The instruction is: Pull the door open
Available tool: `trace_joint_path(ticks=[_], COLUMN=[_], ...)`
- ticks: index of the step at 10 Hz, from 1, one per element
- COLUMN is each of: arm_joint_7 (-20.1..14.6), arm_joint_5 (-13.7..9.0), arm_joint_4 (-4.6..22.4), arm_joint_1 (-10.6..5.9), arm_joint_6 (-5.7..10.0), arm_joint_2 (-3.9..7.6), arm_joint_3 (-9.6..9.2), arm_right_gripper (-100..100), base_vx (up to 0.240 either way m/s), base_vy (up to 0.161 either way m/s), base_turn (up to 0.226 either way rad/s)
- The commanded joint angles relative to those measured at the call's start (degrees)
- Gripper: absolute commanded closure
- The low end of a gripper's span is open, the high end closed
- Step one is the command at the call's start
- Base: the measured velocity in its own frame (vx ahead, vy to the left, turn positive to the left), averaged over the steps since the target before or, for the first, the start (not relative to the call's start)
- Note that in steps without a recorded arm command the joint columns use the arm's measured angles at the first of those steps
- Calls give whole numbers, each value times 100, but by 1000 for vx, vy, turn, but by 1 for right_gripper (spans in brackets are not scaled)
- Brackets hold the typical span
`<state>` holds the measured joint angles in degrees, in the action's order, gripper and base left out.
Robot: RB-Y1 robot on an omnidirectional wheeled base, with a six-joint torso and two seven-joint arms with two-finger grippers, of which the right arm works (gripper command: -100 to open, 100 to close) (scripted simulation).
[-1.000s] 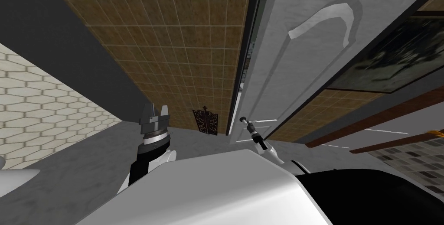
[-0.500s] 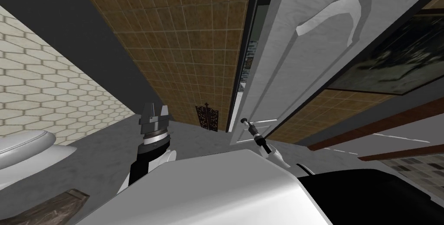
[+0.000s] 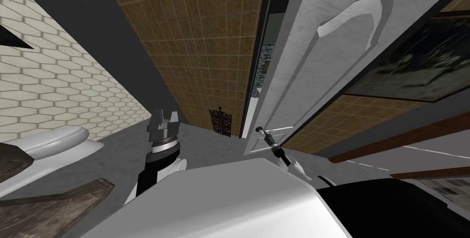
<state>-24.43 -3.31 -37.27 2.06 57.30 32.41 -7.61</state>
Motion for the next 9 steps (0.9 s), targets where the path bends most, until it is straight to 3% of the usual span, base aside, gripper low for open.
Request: trace_joint_path(ticks=[1,7,8,9], arm_joint_7=[-30,-192,-207,-202], arm_joint_5=[-4,-15,-16,-4], arm_joint_4=[-31,103,115,46], arm_joint_1=[85,349,373,386], arm_joint_6=[118,667,717,628], arm_joint_2=[51,274,294,257], arm_joint_3=[-16,-111,-120,-140], arm_right_gripper=[100,100,100,100], base_vx=[-179,-202,-175,-78], base_vy=[-93,-93,-69,-22], base_turn=[207,154,118,21])
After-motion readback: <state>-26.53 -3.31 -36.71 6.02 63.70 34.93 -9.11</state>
